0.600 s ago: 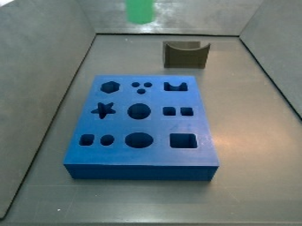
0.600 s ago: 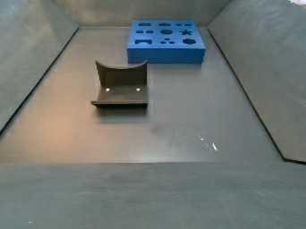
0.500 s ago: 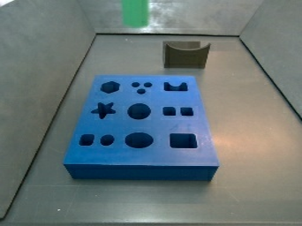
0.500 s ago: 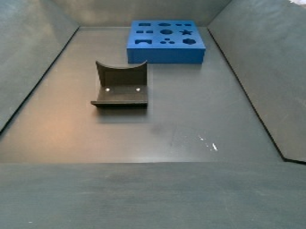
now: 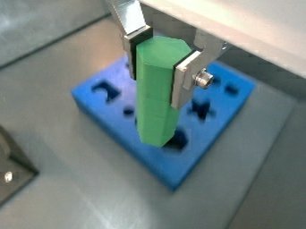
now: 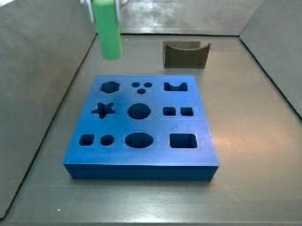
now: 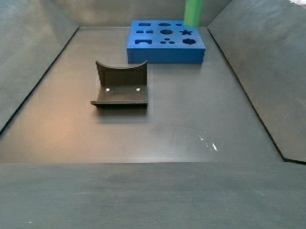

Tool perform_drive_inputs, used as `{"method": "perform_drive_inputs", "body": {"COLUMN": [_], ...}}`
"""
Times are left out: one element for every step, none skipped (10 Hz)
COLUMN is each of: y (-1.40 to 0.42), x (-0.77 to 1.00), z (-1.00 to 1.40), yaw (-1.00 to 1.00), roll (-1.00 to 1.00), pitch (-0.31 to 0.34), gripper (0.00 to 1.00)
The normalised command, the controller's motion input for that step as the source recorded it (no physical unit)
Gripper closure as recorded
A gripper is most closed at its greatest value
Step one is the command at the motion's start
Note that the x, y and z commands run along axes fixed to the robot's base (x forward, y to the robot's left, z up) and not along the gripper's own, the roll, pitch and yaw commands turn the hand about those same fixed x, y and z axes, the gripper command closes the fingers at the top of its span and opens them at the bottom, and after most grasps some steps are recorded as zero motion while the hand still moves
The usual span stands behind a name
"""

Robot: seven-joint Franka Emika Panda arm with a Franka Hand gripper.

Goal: Insert the hexagon object.

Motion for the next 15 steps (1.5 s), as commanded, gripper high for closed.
{"method": "perform_drive_inputs", "body": {"y": [0.13, -0.11, -0.27, -0.33, -0.38, -0.36, -0.36, -0.15, -0.01, 0.00, 0.00, 0.00, 0.00, 0.00, 0.00], "x": [-0.19, -0.01, 0.04, 0.11, 0.15, 0.13, 0.10, 0.03, 0.00, 0.00, -0.01, 0.00, 0.00, -0.02, -0.11], "z": [-0.72, -0.64, -0.36, -0.16, 0.00, 0.00, 0.00, -0.15, -0.35, -0.45, -0.42, -0.36, -0.36, -0.37, -0.31], "yaw": [-0.18, -0.09, -0.05, -0.01, 0.00, 0.00, 0.00, 0.00, 0.00, 0.00, 0.00, 0.00, 0.03, 0.07, 0.07], "roll": [-0.11, -0.14, -0.14, -0.07, 0.00, 0.02, 0.02, 0.00, 0.00, 0.00, 0.00, -0.07, -0.06, -0.05, -0.09], "pitch": [-0.230, -0.234, -0.130, -0.036, 0.041, 0.030, 0.001, 0.000, 0.000, 0.000, 0.000, -0.017, -0.011, -0.019, -0.019], "gripper": [1.00, 1.00, 1.00, 1.00, 1.00, 1.00, 1.00, 1.00, 1.00, 1.00, 1.00, 1.00, 1.00, 1.00, 1.00]}}
